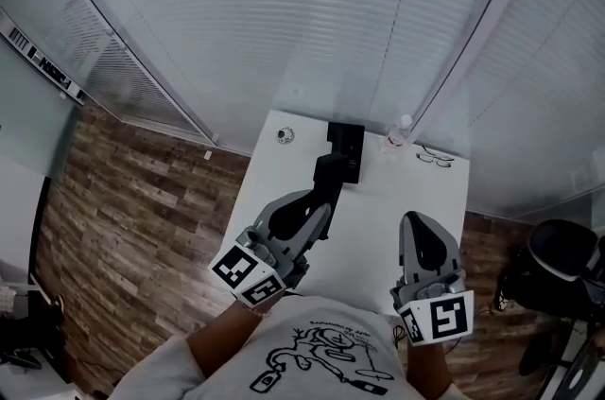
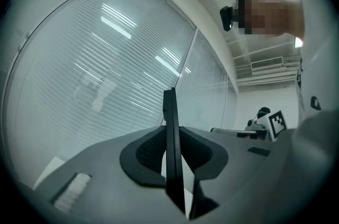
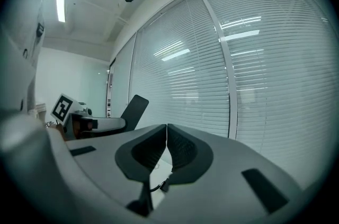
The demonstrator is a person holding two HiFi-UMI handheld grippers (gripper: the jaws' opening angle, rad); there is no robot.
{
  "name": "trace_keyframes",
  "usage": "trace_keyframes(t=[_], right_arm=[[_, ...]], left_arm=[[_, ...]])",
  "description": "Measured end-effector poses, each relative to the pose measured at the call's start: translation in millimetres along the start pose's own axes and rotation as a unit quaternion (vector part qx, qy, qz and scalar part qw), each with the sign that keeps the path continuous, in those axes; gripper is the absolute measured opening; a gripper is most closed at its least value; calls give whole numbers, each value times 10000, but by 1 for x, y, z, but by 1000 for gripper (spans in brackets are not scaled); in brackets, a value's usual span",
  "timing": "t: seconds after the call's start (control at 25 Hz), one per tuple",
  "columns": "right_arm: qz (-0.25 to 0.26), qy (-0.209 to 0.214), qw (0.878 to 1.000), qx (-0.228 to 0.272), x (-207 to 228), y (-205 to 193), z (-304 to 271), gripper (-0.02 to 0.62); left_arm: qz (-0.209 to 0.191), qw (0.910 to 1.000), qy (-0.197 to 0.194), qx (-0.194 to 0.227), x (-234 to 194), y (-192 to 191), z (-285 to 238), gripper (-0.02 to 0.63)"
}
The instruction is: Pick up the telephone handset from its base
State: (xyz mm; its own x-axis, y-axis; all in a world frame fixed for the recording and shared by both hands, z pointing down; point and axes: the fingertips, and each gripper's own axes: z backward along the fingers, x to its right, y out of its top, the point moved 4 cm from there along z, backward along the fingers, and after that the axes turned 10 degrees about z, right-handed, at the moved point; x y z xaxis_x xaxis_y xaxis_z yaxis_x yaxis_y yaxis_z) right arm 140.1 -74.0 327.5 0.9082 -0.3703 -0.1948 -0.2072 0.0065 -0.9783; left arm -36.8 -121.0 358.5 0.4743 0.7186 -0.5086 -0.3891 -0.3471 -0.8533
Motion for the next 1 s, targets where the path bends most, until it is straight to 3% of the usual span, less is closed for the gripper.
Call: trace_keyframes(t=[0.44, 1.0], right_arm=[[74, -134, 9998, 84, -18, 14, 31, 6], [181, -179, 9997, 17, -23, 17, 38, 6]], left_arm=[[-141, 9980, -547, 287, 45, 10, 31, 69], [-24, 9978, -574, 341, 48, 11, 40, 69]])
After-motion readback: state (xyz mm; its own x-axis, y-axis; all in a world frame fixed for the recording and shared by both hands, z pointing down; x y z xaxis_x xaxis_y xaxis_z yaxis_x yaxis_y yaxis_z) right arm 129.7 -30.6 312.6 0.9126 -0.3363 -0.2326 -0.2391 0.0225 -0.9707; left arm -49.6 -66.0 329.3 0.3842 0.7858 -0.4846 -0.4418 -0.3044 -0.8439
